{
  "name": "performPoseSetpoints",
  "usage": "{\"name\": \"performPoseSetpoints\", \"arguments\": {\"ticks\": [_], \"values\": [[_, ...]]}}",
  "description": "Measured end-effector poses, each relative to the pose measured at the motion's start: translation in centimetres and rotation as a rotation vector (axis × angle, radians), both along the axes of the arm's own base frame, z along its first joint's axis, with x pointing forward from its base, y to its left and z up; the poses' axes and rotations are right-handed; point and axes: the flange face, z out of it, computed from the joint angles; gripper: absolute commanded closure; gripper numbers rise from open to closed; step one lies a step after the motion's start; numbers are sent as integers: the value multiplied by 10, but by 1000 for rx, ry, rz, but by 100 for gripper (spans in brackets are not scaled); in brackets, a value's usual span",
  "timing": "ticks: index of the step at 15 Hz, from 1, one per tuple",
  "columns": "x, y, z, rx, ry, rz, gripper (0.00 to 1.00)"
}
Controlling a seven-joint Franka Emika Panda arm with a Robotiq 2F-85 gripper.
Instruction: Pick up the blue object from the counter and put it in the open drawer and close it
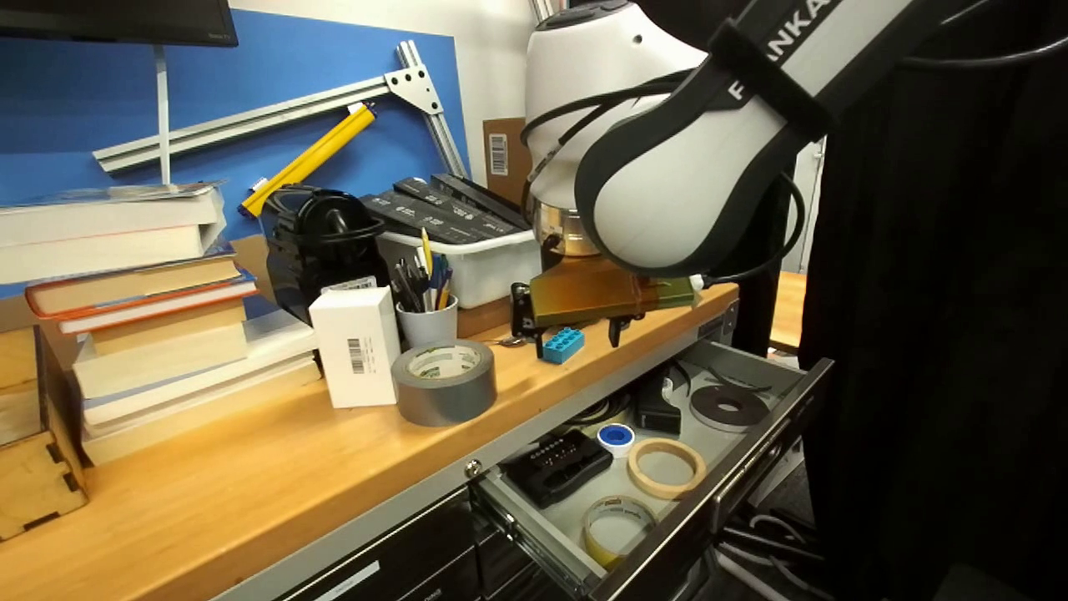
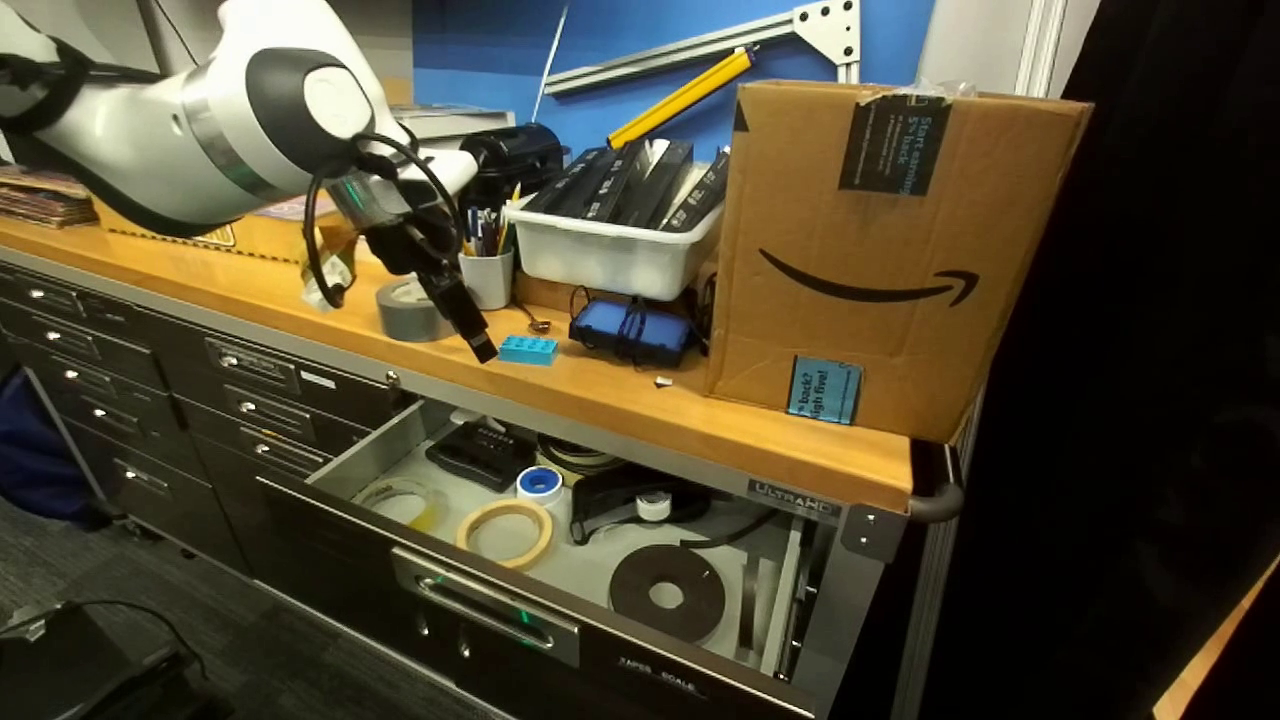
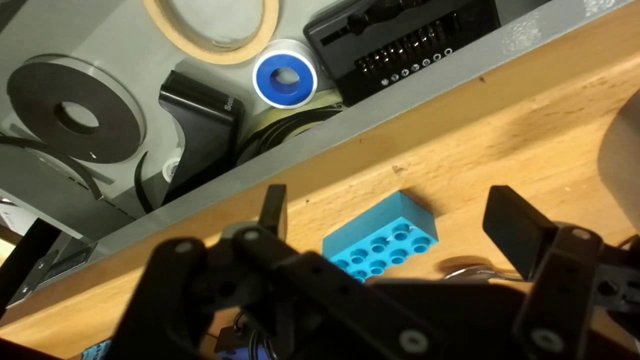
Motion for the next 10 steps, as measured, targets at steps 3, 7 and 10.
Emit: {"name": "performPoseSetpoints", "arguments": {"ticks": [3,7,10], "values": [[0,-2,-2,4,4,-6,0],[7,-14,3,19,-21,-73,0],[19,-19,5,33,-46,-134,0]]}}
